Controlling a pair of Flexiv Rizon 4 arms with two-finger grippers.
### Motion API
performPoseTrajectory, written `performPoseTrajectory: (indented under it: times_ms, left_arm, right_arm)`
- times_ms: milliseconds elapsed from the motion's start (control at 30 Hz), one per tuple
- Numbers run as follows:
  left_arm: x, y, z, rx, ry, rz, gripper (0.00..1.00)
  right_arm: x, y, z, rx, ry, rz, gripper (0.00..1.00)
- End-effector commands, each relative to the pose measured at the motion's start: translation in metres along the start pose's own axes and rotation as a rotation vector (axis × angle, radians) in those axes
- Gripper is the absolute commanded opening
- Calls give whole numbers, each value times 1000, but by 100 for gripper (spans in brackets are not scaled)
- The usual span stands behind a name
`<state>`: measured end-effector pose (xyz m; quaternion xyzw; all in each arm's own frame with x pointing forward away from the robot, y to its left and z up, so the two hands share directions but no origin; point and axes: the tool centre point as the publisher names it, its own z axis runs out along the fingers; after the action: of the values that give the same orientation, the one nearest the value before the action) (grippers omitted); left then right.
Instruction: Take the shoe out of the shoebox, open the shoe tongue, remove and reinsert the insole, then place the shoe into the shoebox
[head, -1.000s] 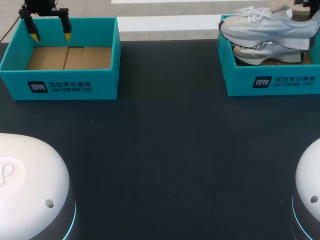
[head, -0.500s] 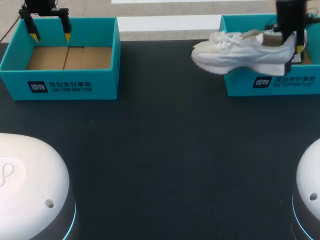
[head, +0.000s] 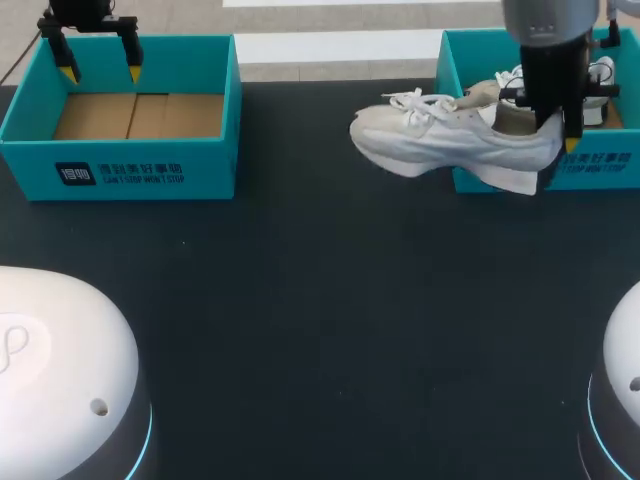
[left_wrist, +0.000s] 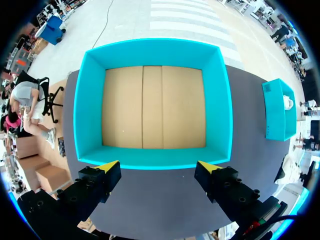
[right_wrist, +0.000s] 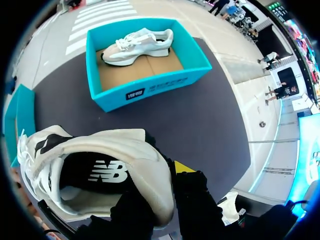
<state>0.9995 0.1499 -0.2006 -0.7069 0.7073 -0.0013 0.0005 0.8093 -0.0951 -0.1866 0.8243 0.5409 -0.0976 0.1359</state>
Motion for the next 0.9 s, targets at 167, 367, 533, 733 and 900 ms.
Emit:
performPoseTrajectory:
  times_ms: [167, 367, 533, 733, 900]
  left_arm:
    - [0, 0, 0, -1, -1, 0, 100]
    - [0, 0, 0, -1, -1, 0, 100]
    - [0, 0, 0, -1, -1, 0, 100]
    - [0, 0, 0, -1, -1, 0, 100]
    - [0, 0, 0, -1, -1, 0, 100]
  right_arm:
    - [-4, -1, 0, -5, 11, -1, 0]
    - [-4, -1, 0, -5, 11, -1, 0]
    - [0, -8, -1, -12, 1, -18, 0]
    - [20, -49, -4, -39, 9, -49, 0]
    - [40, -80, -3, -55, 11, -71, 0]
